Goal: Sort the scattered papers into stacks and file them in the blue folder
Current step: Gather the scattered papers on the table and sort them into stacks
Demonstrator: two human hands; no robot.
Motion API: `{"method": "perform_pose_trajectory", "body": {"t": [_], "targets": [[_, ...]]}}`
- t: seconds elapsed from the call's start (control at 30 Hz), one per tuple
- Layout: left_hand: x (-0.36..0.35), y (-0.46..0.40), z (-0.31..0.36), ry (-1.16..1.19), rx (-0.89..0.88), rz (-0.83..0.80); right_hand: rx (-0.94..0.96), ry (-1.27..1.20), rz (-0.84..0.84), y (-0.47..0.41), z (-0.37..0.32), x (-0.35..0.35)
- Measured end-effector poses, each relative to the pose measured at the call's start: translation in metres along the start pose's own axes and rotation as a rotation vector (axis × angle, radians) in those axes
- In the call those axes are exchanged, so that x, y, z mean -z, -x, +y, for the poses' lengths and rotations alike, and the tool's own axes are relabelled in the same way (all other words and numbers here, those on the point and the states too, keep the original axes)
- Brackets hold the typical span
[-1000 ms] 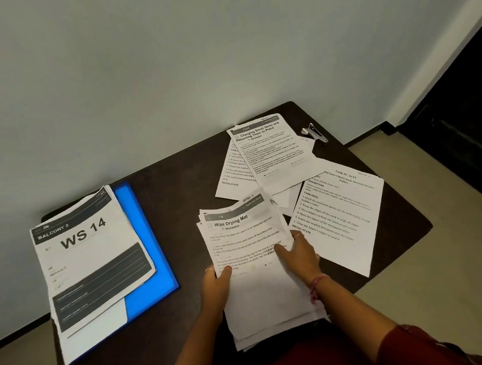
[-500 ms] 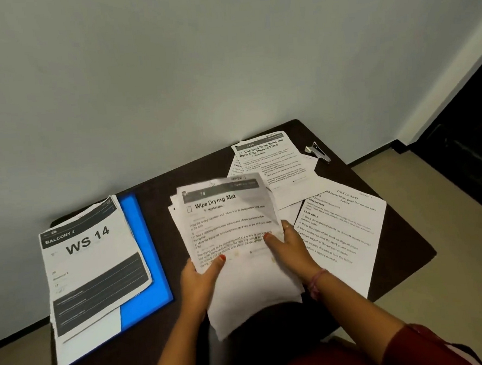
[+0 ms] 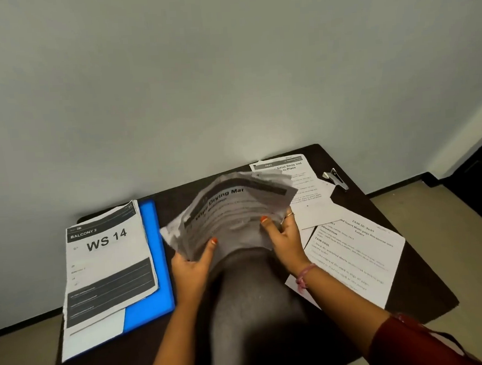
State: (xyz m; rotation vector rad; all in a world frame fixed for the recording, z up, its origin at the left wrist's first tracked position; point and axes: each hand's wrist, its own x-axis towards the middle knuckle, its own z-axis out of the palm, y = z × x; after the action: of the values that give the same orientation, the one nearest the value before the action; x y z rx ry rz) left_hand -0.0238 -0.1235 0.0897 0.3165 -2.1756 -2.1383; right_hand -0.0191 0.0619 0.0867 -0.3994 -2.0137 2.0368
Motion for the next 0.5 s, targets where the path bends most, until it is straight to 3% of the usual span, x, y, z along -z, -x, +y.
{"method": "perform_pose_trajectory", "body": {"t": [0.5], "targets": [[-0.001,-0.02,-0.005,0.032,-0.04,0.083,0.06,0.1,-0.093,-0.011,0.002,0.003]]}}
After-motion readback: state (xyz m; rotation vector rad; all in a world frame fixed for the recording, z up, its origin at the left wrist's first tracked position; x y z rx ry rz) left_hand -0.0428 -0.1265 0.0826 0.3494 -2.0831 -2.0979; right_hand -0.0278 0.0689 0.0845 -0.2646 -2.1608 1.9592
